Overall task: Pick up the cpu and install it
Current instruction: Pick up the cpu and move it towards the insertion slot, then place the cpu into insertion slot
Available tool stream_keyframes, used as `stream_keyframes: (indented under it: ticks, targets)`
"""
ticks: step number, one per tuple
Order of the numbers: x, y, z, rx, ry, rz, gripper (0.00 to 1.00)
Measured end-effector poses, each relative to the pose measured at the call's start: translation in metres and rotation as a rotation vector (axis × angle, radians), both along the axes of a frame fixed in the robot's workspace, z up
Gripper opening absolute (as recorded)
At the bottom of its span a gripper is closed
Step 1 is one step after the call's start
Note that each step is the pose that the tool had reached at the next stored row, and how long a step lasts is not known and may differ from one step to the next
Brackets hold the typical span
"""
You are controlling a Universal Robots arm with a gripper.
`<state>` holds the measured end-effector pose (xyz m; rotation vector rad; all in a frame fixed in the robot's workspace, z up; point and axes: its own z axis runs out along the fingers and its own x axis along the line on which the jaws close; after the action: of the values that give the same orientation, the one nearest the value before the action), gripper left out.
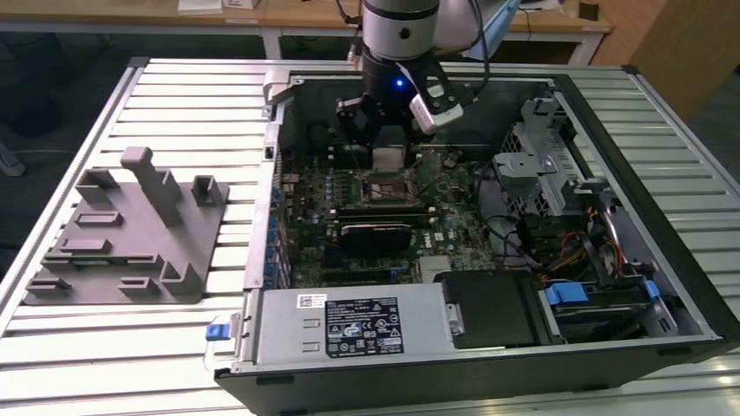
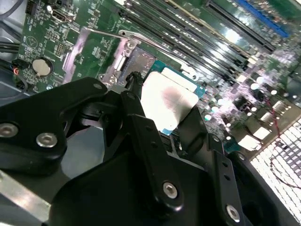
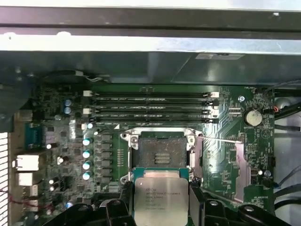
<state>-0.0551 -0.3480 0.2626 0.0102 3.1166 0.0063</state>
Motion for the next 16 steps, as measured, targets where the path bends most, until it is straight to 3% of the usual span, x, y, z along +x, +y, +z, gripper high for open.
stream_keyframes:
  ticks: [10, 16]
  targets:
    - [0.003, 0.0048, -0.0152, -0.0013, 0.0000, 0.000, 0.55]
    - [0.003, 0.0050, -0.0165, -0.0015, 0.0001, 0.000, 0.55]
